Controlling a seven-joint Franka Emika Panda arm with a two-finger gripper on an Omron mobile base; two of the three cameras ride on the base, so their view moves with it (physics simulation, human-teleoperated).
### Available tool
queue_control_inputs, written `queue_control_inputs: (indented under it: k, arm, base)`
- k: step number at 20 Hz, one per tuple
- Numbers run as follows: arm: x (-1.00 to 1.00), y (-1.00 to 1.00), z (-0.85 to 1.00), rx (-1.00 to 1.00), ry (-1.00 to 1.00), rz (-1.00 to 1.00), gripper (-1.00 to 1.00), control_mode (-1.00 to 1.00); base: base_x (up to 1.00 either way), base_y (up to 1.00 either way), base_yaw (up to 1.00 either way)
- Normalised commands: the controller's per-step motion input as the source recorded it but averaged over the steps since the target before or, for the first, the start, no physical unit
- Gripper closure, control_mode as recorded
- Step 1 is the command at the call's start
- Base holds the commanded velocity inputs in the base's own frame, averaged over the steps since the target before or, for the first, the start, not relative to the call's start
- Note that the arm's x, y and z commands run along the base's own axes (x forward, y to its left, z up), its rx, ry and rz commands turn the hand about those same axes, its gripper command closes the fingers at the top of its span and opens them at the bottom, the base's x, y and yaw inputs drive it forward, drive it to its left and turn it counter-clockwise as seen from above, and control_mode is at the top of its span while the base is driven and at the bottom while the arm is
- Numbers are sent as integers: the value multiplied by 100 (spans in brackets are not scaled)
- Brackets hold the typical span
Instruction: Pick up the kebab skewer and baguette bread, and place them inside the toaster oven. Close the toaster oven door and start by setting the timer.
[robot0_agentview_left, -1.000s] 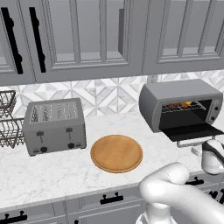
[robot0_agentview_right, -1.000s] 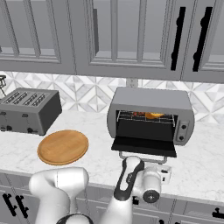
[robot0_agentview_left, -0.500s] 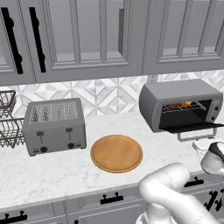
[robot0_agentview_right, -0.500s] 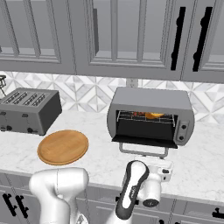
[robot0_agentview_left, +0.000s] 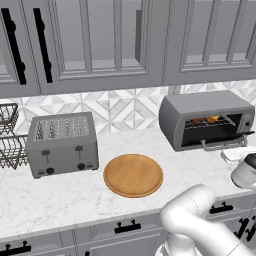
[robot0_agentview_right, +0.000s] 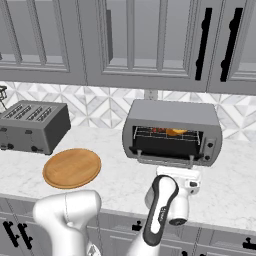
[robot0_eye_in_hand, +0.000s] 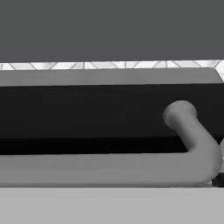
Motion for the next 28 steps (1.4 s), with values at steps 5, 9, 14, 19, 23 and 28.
queue_control_inputs:
  k: [5, 9, 14, 19, 23, 28]
  arm:
    - [40, 0, 31, 0, -15, 4, -100, -100]
    - [49, 4, 6, 0, -7, 5, -100, -100]
    - [44, 15, 0, 0, -1, 5, -100, -100]
    - [48, 32, -4, 0, 0, 1, -100, -100]
    - [19, 29, -14, -1, 2, 0, -100, -100]
    - [11, 29, -15, -2, 3, 0, -100, -100]
  base:
    - [0, 0, 0]
    - [0, 0, 0]
    - [0, 0, 0]
    - [0, 0, 0]
    - [0, 0, 0]
    - [0, 0, 0]
